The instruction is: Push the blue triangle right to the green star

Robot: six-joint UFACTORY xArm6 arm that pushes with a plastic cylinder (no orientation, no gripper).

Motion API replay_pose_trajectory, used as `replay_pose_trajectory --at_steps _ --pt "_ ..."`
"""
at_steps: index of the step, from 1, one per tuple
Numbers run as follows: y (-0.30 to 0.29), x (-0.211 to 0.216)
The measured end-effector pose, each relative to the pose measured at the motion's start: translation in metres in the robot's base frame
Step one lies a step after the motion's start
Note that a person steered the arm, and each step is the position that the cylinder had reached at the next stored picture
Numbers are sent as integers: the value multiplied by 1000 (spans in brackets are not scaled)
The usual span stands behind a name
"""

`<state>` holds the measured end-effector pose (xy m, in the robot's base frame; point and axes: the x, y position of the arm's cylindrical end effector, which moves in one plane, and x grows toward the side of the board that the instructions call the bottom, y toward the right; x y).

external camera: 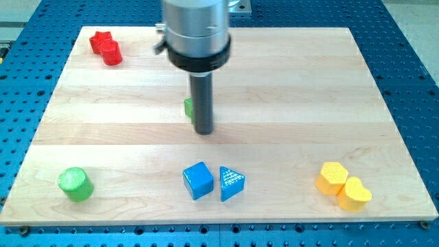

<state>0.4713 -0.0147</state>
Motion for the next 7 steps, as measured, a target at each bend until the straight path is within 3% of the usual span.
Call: replay_pose_trajectory --at_steps 1,2,3,5,7 --pt "13 11" --pt "62 42" --pt "73 106" --pt "32 146" --pt "16 64"
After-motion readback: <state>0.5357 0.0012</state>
